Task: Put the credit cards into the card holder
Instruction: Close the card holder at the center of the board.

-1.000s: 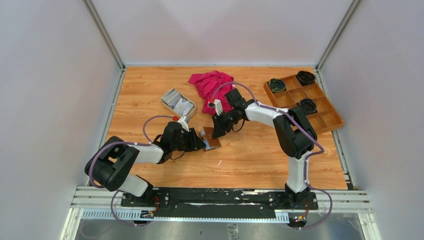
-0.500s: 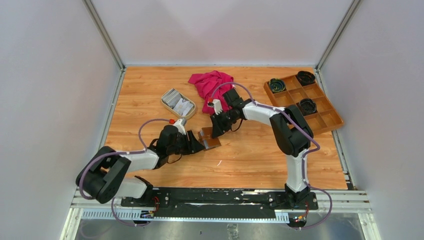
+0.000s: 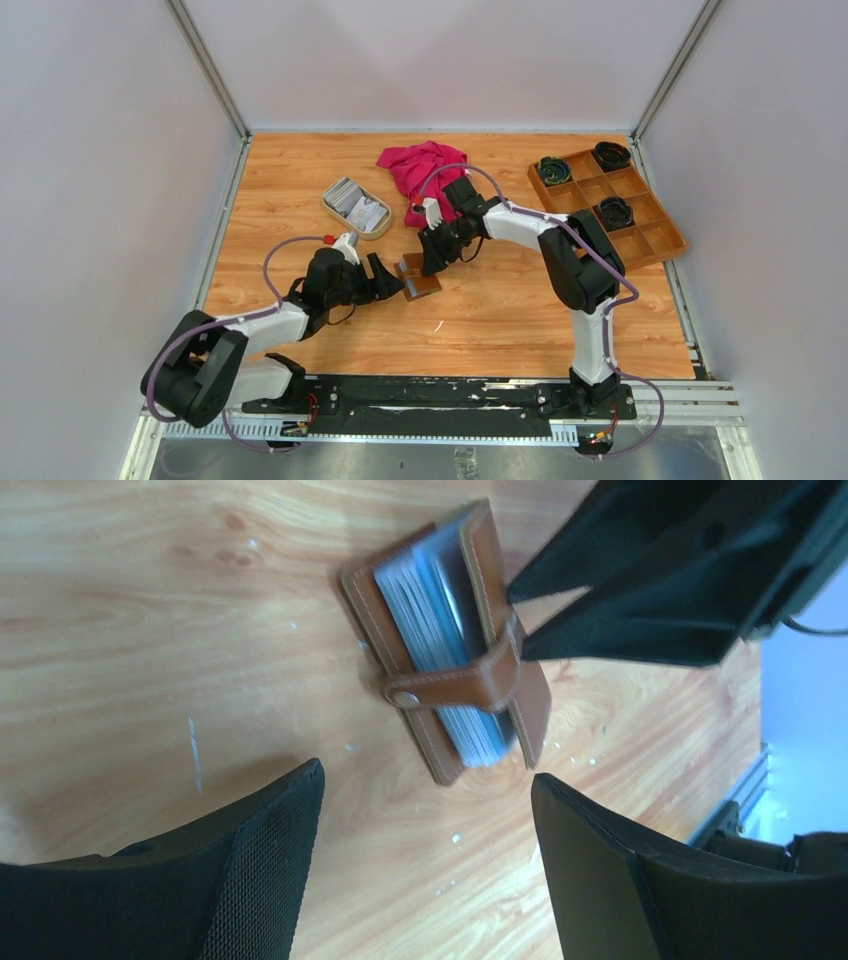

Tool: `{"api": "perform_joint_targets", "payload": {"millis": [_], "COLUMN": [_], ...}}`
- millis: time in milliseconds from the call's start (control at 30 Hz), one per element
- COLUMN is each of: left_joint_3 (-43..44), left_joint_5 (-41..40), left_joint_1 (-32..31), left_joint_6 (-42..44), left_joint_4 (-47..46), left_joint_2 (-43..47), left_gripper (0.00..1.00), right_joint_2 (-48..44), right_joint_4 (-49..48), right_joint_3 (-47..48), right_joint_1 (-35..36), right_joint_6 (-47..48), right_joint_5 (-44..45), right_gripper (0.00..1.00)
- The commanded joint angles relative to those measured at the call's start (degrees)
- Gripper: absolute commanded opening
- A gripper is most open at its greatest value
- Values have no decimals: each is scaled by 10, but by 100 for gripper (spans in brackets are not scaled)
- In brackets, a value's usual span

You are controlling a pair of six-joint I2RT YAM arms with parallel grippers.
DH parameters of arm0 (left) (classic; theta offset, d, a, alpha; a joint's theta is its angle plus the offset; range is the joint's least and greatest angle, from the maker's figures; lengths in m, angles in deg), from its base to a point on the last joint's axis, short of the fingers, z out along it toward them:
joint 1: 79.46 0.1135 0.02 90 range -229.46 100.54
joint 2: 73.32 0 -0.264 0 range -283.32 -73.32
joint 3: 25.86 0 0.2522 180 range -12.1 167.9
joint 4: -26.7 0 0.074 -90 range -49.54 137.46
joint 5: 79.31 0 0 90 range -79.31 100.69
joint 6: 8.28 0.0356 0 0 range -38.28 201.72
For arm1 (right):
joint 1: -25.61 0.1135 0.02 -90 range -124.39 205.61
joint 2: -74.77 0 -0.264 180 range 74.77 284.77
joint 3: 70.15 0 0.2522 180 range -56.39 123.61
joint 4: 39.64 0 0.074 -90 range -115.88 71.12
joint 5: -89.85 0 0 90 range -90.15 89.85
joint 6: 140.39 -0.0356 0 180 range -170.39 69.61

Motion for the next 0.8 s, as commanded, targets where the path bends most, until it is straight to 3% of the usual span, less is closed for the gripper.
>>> {"api": "perform_joint_targets", "payload": {"millis": [0,467,767], "left_joint_3": [53,142,127], "left_joint_5": [-2,6,-22], "left_joint_1": [20,27,27], "left_joint_6": [31,49,65], "left_joint_4": [6,11,34], "left_joint_2": [-59,-242,-272], "left_gripper": [79,78,47], "right_joint_2": [16,18,-14], "right_joint_4": [24,37,67], "right_joint_3": [-3,4,22], "right_joint_1": [15,16,13], "right_joint_6": [25,41,79], "right_joint_5": [24,6,-26], "right_gripper": [42,43,52]}}
